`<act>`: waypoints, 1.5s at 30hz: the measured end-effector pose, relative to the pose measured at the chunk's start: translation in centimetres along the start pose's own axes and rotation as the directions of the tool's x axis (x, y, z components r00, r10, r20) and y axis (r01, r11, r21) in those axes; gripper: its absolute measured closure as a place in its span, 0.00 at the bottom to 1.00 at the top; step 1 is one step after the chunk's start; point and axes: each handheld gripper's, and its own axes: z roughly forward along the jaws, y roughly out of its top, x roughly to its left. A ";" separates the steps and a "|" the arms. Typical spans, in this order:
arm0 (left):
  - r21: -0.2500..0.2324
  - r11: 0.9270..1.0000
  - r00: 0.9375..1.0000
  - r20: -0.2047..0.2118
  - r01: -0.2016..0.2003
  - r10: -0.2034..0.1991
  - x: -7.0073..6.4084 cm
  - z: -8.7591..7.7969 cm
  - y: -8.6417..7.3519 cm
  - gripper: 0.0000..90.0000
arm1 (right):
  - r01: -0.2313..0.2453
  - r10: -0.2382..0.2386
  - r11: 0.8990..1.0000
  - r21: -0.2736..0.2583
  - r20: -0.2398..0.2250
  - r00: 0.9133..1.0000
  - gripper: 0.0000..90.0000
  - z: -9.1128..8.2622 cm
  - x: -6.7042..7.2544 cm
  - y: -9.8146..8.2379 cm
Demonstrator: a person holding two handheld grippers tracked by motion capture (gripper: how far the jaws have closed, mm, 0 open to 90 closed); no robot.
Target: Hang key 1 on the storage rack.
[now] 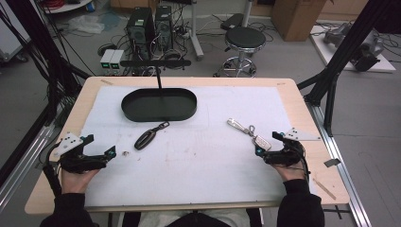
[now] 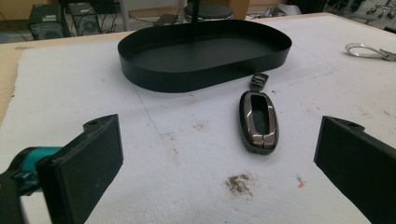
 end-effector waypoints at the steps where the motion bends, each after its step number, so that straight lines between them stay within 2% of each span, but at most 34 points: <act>1: 0.000 1.000 1.000 0.000 0.000 0.000 0.0 0.0 0.0 0.02 | 0.000 0.000 1.000 0.000 0.000 1.000 0.01 0.0 0.0 0.0; 18: 0.004 1.000 1.000 -0.002 0.000 0.000 -0.1 -0.1 -0.2 0.02 | 0.021 -0.021 1.000 0.018 0.012 1.000 0.01 0.4 0.1 0.0; 28: 0.003 1.000 1.000 -0.001 0.004 -0.004 -0.2 -0.1 -0.2 0.02 | 0.012 -0.013 0.998 0.068 0.019 1.000 0.01 1.2 0.0 0.0; 30: 0.006 1.000 1.000 0.000 0.003 -0.003 -0.3 -0.1 -0.3 0.02 | 0.034 -0.037 0.995 0.091 0.036 0.999 0.01 1.5 -0.1 0.6; 37: -0.004 1.000 1.000 -0.008 0.008 -0.008 -0.3 -0.5 -0.4 0.02 | 0.071 -0.074 0.993 0.091 0.033 0.997 0.01 1.9 0.0 2.9; 40: -0.005 1.000 1.000 -0.011 0.007 -0.007 -0.4 -0.5 -0.4 0.02 | 0.093 -0.095 0.990 0.108 0.012 0.995 0.01 2.3 0.2 3.8; 43: -0.005 1.000 1.000 -0.011 0.006 -0.006 -0.4 -0.5 -0.5 0.02 | 0.132 -0.134 0.981 0.144 0.005 0.991 0.01 3.0 0.3 4.6; 45: -0.004 1.000 1.000 -0.011 0.006 -0.006 -0.4 -0.5 -0.5 0.02 | 0.137 -0.139 0.979 0.151 0.004 0.990 0.01 3.2 0.3 4.9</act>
